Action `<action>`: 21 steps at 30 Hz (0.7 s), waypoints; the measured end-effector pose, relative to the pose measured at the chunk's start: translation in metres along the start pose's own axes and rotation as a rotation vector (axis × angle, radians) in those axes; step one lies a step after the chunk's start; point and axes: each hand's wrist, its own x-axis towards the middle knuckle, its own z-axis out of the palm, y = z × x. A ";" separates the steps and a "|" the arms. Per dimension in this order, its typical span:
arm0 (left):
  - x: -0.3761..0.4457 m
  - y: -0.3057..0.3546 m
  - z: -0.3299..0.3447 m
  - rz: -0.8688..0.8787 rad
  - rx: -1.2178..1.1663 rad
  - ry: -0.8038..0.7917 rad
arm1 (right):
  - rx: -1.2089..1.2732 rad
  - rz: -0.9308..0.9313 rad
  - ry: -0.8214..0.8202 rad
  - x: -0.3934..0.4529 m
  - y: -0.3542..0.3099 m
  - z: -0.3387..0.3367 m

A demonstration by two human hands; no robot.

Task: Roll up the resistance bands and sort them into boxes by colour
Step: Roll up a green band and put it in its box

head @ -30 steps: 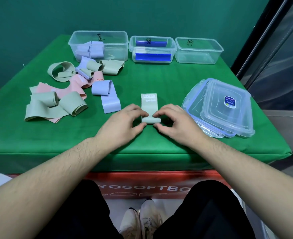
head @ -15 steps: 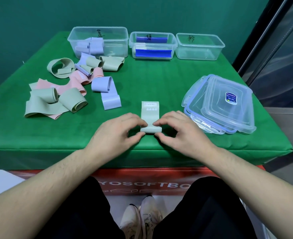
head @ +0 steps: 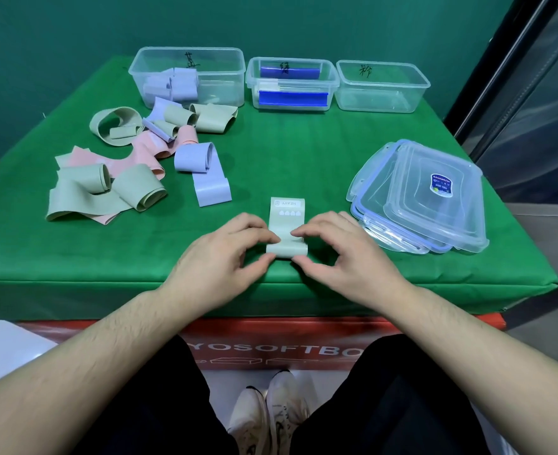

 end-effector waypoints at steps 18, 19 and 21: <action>0.010 0.001 0.003 0.044 0.057 0.049 | 0.058 0.005 0.004 0.012 -0.001 0.001; 0.011 0.001 0.003 0.039 0.056 0.045 | 0.037 -0.011 0.004 0.013 -0.001 0.002; 0.011 0.001 0.004 0.025 0.045 0.040 | 0.019 -0.006 0.004 0.014 -0.001 0.003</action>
